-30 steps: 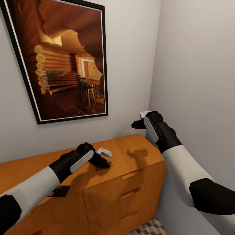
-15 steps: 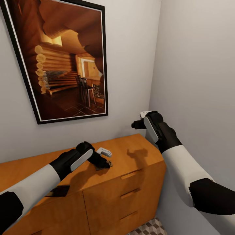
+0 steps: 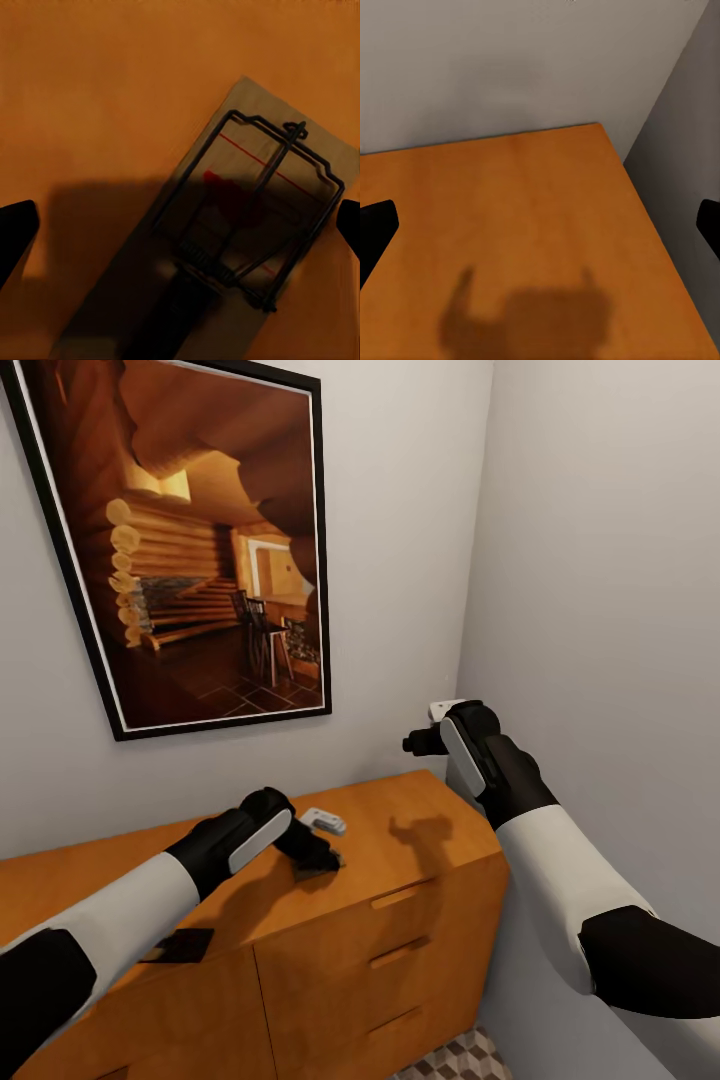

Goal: Take the four mousetraps from the cabinet in the bathroom and place them on the bathroom floor. Make sure all four end up on the same floor surface, and ensure that at least two of them are either under or directly next to the same bathroom sink.

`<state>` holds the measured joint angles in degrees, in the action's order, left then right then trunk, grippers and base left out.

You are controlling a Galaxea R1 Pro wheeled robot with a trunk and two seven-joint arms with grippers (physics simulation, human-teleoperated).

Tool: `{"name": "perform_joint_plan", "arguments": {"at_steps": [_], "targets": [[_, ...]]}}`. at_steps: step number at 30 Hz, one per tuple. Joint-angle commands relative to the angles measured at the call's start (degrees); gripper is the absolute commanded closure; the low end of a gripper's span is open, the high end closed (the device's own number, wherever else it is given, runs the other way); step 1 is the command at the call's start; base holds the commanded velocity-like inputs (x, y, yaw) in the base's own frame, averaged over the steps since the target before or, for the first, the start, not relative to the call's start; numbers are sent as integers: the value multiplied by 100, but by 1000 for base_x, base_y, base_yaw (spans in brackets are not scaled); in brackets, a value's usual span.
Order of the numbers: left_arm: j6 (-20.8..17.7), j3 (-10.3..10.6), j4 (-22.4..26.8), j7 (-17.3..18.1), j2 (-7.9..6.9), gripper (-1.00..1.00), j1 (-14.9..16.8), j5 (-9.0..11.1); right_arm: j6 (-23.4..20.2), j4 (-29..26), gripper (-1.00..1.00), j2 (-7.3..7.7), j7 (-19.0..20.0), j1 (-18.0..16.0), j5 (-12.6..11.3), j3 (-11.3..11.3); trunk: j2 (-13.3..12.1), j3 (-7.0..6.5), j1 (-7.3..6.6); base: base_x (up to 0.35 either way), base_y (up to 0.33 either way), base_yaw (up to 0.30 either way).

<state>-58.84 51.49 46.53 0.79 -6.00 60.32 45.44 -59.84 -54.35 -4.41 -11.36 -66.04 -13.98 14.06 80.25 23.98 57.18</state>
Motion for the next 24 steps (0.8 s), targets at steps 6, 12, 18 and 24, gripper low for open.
{"name": "perform_joint_plan", "arguments": {"at_steps": [6, 12, 18, 24], "targets": [[2, 19, -237, 9, 112, -100, -354, 95, -16, 0, -100, 1, -59, -5, -61, 9, 2, 9, 1, 0, 0, 0], [4, 23, -291, 9, 148, -100, -354, 94, -16, 3, -100, 1, -67, -5, -61, 14, 2, 9, 1, 0, 0, 0], [4, 27, -293, 14, 158, -100, -354, 96, -16, 3, -100, 1, -62, -5, -35, 14, 2, 9, 1, 0, 0, 0], [-1, 80, -294, 17, 160, -100, -354, 104, -16, -2, -100, 1, -59, -5, -25, 4, 2, 9, 1, 0, 0, 0]]}}
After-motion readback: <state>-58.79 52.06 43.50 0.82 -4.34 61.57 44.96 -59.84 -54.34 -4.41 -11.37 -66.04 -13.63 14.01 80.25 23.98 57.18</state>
